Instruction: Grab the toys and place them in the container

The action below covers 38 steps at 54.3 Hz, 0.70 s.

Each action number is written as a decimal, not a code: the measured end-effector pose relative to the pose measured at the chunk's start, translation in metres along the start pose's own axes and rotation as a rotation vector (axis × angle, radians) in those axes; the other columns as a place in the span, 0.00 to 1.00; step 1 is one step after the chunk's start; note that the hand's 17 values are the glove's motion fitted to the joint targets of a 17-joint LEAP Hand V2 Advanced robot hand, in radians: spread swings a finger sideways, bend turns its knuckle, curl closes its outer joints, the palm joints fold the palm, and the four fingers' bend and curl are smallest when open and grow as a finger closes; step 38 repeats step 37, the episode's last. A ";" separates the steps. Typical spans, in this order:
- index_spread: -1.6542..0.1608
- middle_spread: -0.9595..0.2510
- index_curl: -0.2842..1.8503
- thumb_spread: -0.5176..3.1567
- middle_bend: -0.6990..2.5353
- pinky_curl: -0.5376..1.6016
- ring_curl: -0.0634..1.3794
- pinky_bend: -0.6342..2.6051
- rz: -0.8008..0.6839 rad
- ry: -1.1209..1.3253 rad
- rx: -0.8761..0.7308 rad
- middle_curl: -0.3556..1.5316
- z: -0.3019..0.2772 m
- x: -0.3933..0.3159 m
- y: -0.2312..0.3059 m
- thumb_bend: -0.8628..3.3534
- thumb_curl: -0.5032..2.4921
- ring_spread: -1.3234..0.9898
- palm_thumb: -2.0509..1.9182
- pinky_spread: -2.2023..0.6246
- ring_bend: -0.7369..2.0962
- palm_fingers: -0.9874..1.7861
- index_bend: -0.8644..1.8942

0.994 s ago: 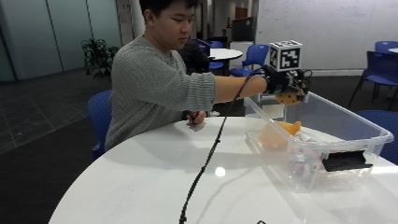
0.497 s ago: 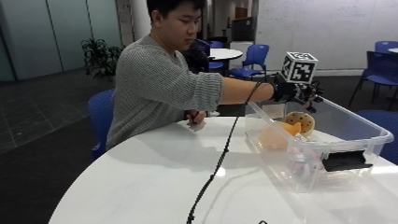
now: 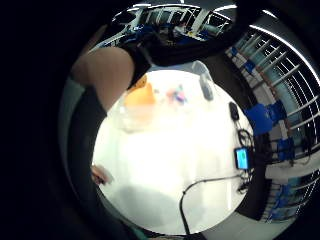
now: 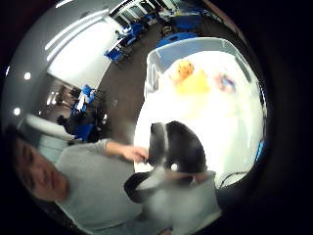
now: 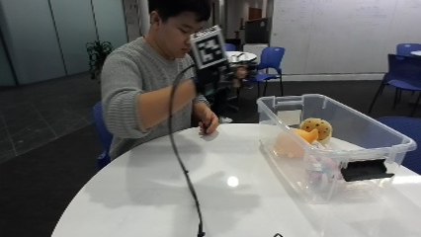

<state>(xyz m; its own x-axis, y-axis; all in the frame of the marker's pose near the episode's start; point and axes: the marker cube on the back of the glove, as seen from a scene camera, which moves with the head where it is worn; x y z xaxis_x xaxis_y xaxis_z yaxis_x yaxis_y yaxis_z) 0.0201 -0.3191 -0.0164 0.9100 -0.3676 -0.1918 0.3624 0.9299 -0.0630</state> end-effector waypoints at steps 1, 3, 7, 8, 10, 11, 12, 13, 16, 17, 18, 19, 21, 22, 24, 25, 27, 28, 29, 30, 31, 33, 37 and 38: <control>0.72 0.68 0.24 0.51 0.26 0.40 0.25 0.56 -0.020 -0.023 0.003 0.34 -0.001 -0.007 0.020 0.20 0.29 0.53 0.53 0.79 0.42 0.30 0.37; 0.72 0.68 0.24 0.52 0.26 0.39 0.25 0.56 -0.044 -0.082 0.007 0.34 0.000 -0.024 0.057 0.20 0.28 0.53 0.53 0.79 0.42 0.31 0.37; 0.72 0.68 0.25 0.52 0.26 0.39 0.25 0.55 -0.109 -0.018 -0.011 0.34 0.009 -0.021 0.127 0.20 0.28 0.53 0.53 0.79 0.42 0.33 0.38; 0.71 0.68 0.25 0.52 0.26 0.39 0.25 0.54 -0.113 -0.001 -0.018 0.34 0.014 -0.024 0.145 0.20 0.28 0.53 0.53 0.79 0.41 0.33 0.38; 0.71 0.67 0.26 0.52 0.26 0.39 0.25 0.54 -0.064 0.011 -0.033 0.34 0.024 -0.034 0.179 0.20 0.28 0.52 0.53 0.79 0.41 0.33 0.38; 0.71 0.67 0.26 0.52 0.26 0.39 0.25 0.54 -0.015 0.008 -0.040 0.34 0.030 -0.039 0.194 0.20 0.28 0.52 0.53 0.79 0.41 0.33 0.38; 0.71 0.67 0.26 0.52 0.26 0.39 0.25 0.54 0.044 0.006 -0.045 0.34 0.035 -0.042 0.209 0.20 0.28 0.52 0.53 0.79 0.41 0.34 0.38; 0.71 0.67 0.26 0.53 0.26 0.39 0.25 0.54 0.109 0.001 -0.050 0.33 0.040 -0.042 0.222 0.20 0.28 0.52 0.53 0.79 0.41 0.34 0.39; 0.70 0.66 0.27 0.53 0.26 0.39 0.25 0.53 0.293 -0.047 -0.062 0.33 0.053 -0.040 0.255 0.20 0.28 0.52 0.53 0.79 0.41 0.34 0.39; 0.71 0.66 0.27 0.53 0.26 0.39 0.25 0.53 0.344 -0.071 -0.066 0.33 0.057 -0.039 0.264 0.20 0.28 0.52 0.53 0.79 0.41 0.34 0.39; 0.70 0.66 0.27 0.53 0.26 0.39 0.25 0.53 0.388 -0.094 -0.068 0.33 0.061 -0.039 0.273 0.20 0.28 0.51 0.53 0.79 0.41 0.34 0.39; 0.70 0.66 0.28 0.53 0.26 0.39 0.25 0.53 0.426 -0.113 -0.069 0.33 0.065 -0.039 0.281 0.20 0.28 0.51 0.53 0.79 0.41 0.35 0.39; 0.70 0.66 0.28 0.53 0.26 0.39 0.25 0.53 0.486 -0.140 -0.070 0.33 0.073 -0.041 0.295 0.20 0.28 0.51 0.54 0.79 0.41 0.35 0.39; 0.70 0.66 0.28 0.53 0.27 0.39 0.25 0.53 0.511 -0.148 -0.070 0.33 0.077 -0.042 0.300 0.20 0.28 0.51 0.54 0.79 0.41 0.35 0.39; 0.70 0.66 0.29 0.53 0.27 0.39 0.25 0.52 0.550 -0.156 -0.071 0.33 0.085 -0.044 0.309 0.20 0.28 0.51 0.54 0.79 0.41 0.35 0.39; 0.70 0.66 0.29 0.53 0.27 0.39 0.25 0.52 0.566 -0.158 -0.072 0.33 0.089 -0.045 0.312 0.20 0.28 0.51 0.54 0.79 0.41 0.35 0.39; 0.70 0.65 0.29 0.54 0.27 0.39 0.25 0.52 0.593 -0.159 -0.077 0.33 0.097 -0.047 0.317 0.20 0.28 0.51 0.54 0.79 0.41 0.35 0.39; 0.70 0.65 0.29 0.54 0.27 0.39 0.25 0.52 0.605 -0.160 -0.081 0.33 0.100 -0.048 0.318 0.20 0.28 0.51 0.54 0.79 0.41 0.35 0.39; 0.70 0.65 0.29 0.54 0.27 0.39 0.25 0.52 0.615 -0.161 -0.084 0.33 0.104 -0.050 0.319 0.20 0.28 0.50 0.54 0.79 0.41 0.35 0.39; 0.70 0.65 0.30 0.54 0.27 0.39 0.25 0.52 0.623 -0.163 -0.088 0.34 0.108 -0.050 0.320 0.20 0.27 0.50 0.54 0.79 0.41 0.35 0.39; 0.70 0.65 0.30 0.54 0.27 0.39 0.25 0.52 0.630 -0.163 -0.093 0.34 0.111 -0.051 0.320 0.20 0.27 0.50 0.54 0.79 0.41 0.35 0.39; 0.70 0.65 0.30 0.54 0.27 0.39 0.25 0.52 0.638 -0.163 -0.106 0.34 0.118 -0.053 0.319 0.20 0.27 0.50 0.54 0.79 0.41 0.36 0.39; 0.70 0.65 0.30 0.54 0.27 0.39 0.25 0.52 0.644 -0.156 -0.131 0.34 0.126 -0.054 0.318 0.20 0.27 0.50 0.54 0.79 0.41 0.36 0.39; 0.70 0.65 0.30 0.54 0.27 0.39 0.25 0.52 0.644 -0.156 -0.131 0.34 0.126 -0.054 0.318 0.20 0.27 0.50 0.54 0.79 0.41 0.36 0.39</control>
